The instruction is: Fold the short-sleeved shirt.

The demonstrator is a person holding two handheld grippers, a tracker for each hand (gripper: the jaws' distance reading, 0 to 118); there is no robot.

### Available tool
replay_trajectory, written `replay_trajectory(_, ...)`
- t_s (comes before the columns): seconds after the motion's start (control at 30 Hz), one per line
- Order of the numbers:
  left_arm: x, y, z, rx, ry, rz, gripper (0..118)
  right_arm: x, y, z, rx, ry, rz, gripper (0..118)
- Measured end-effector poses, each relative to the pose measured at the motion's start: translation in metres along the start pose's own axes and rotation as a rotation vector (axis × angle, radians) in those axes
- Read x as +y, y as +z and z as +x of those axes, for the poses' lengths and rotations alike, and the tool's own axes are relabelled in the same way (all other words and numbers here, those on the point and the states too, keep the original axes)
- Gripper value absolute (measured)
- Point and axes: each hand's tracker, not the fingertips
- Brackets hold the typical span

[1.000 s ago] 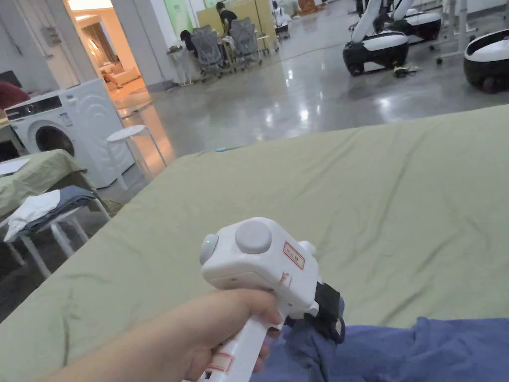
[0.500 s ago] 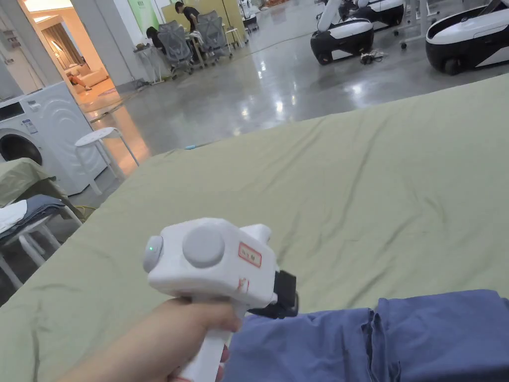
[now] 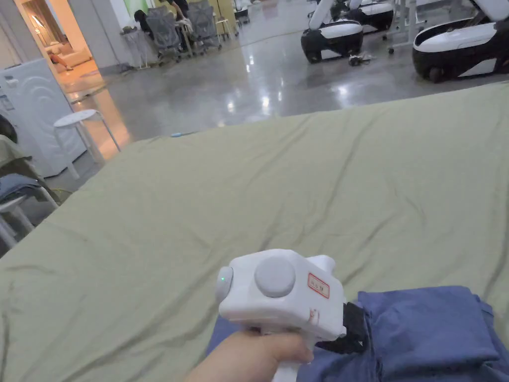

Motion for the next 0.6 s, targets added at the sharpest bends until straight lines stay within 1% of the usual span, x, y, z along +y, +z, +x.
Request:
replay_trajectory(0.1, -0.005, 0.058, -0.020, -0.087, 0.039, 0.093, 0, 0.002, -0.002, -0.003, -0.004, 0.001, -0.005, 0)
replay_trajectory(0.17, -0.014, 0.103, -0.048, -0.123, 0.053, 0.175, 0, 0.005, -0.002, -0.006, -0.007, 0.005, -0.006, 0)
replay_trajectory(0.2, -0.019, 0.119, -0.065, -0.130, 0.073, 0.203, 4, 0.006, -0.002, -0.007, -0.009, 0.005, -0.005, 0)
replay_trajectory(0.23, -0.026, 0.132, -0.087, -0.150, 0.096, 0.239, 25, 0.008, -0.001, -0.008, -0.010, 0.004, -0.005, 0)
replay_trajectory(0.27, -0.032, 0.140, -0.111, -0.163, 0.124, 0.258, 52, 0.010, -0.002, -0.009, -0.009, 0.002, -0.007, 0)
replay_trajectory(0.3, -0.036, 0.142, -0.134, -0.188, 0.158, 0.261, 83, 0.013, -0.002, -0.010, -0.008, 0.000, -0.010, 0)
replay_trajectory(0.33, -0.042, 0.141, -0.151, -0.199, 0.204, 0.268, 117, 0.015, -0.001, -0.011, -0.007, 0.000, -0.012, 0)
replay_trajectory(0.4, -0.054, 0.129, -0.188, -0.232, 0.252, 0.253, 117, 0.019, -0.001, -0.014, -0.008, 0.006, -0.016, 0)
replay_trajectory(0.43, -0.055, 0.121, -0.201, -0.284, 0.324, 0.321, 117, 0.021, 0.000, -0.016, -0.008, 0.013, -0.017, 0)
replay_trajectory(0.47, -0.059, 0.109, -0.216, -0.311, 0.317, 0.246, 117, 0.024, 0.000, -0.018, -0.008, 0.022, -0.019, 0)
replay_trajectory(0.53, -0.064, 0.085, -0.235, -0.368, 0.406, 0.195, 116, 0.028, 0.001, -0.023, -0.011, 0.038, -0.023, 0)
replay_trajectory(0.6, -0.066, 0.056, -0.245, -0.418, 0.416, 0.165, 114, 0.030, -0.001, -0.026, -0.010, 0.052, -0.027, 0)
